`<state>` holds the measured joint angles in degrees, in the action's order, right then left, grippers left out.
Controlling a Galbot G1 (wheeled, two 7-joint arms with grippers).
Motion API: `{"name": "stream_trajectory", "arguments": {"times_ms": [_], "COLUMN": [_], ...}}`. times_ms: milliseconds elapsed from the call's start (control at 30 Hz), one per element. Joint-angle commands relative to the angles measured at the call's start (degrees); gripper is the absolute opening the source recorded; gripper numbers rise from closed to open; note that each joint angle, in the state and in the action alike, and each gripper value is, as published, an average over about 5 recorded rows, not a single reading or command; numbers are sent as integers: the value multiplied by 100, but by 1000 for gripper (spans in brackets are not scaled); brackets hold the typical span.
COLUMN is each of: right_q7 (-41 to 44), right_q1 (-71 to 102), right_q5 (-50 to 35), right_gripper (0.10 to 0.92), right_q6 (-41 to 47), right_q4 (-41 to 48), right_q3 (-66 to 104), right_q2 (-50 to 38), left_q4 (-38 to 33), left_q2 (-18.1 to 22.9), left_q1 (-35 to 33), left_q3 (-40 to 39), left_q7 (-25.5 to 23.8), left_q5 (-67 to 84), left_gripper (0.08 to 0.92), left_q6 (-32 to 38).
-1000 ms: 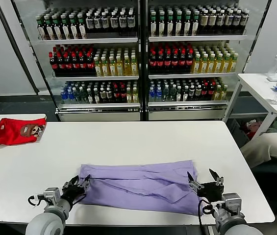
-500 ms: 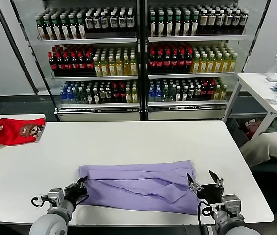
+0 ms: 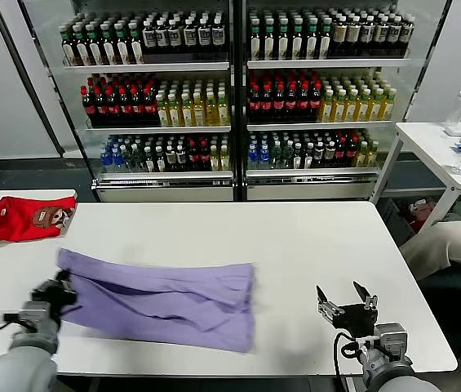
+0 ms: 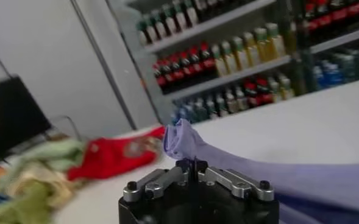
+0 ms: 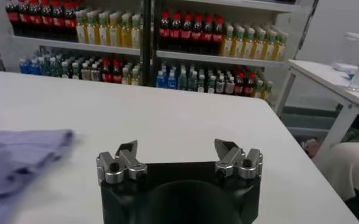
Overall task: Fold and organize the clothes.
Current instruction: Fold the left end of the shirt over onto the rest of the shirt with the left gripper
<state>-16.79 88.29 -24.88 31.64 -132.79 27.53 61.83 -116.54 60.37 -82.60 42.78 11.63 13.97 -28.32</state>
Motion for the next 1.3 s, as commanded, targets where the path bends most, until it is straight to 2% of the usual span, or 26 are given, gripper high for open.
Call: {"name": "stream_trajectory", "arguments": {"times_ms": [33, 133, 233, 333, 433, 767, 867, 1000, 1133, 1300], "right_q7": [2, 1, 1, 7, 13, 16, 13, 5, 4, 23], "right_q1": [8, 13, 24, 62, 96, 92, 75, 1, -138, -208], "right_q5": [20, 45, 71, 101, 136, 247, 284, 338, 344, 342], "right_gripper": [823, 823, 823, 823, 823, 823, 823, 823, 823, 823], "right_q6": [0, 1, 1, -2, -7, -11, -6, 13, 49, 51], "right_q4": [19, 14, 8, 6, -5, 21, 28, 47, 75, 122], "right_q3": [5, -5, -6, -1, 3, -60, -114, -230, -353, -388], "right_q2": [37, 47, 62, 90, 123, 199, 202, 200, 146, 129], "left_q4": [-1024, -1478, -1586, -1352, -983, -154, -155, -383, -621, -1213], "left_q2": [123, 476, 786, 1043, 1235, 1537, 1627, 1815, 1830, 1477], "left_q1": [-178, -169, 1, 318, 664, 1226, 1267, 1321, 1297, 872], "left_q3": [53, -1021, -1964, -2596, -2906, -3192, -3333, -3588, -3508, -2774], "left_q7": [-436, -493, -472, -478, -485, -396, -334, -333, -340, -312], "left_q5": [202, 786, 1403, 1467, 1344, 813, 712, 741, 853, 1016], "left_gripper": [114, 114, 114, 114, 114, 114, 114, 126, 213, 360], "left_q6": [-388, -506, -509, -504, -502, -489, -482, -76, 228, 460]}}
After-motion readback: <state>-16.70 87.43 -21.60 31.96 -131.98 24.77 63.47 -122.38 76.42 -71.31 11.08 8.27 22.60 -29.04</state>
